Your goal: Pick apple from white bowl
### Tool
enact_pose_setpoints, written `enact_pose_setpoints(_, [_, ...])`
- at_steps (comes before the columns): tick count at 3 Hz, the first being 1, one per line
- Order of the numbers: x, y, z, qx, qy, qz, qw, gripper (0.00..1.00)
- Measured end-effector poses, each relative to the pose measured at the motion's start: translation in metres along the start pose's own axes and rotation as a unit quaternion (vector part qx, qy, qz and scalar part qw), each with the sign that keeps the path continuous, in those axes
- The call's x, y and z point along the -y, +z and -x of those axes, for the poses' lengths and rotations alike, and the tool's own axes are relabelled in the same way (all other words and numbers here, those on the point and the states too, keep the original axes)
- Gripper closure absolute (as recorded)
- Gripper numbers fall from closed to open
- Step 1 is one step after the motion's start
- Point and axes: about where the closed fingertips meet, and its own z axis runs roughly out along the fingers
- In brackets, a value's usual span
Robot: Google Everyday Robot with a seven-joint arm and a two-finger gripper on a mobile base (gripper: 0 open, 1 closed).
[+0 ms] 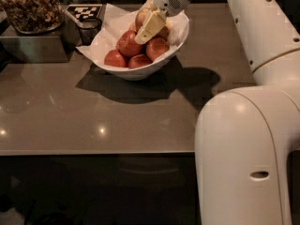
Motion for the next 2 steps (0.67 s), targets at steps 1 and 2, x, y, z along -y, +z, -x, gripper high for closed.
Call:
enact_pose_setpoints(1, [-0.0004, 0.0025, -0.0001, 0.002, -0.001, 0.001, 1.0000, 0.59])
enact_pose_setpoints(2, [-0.0002, -0.0020, -0.0012, 0.003, -0.001, -0.004, 1.0000, 0.82])
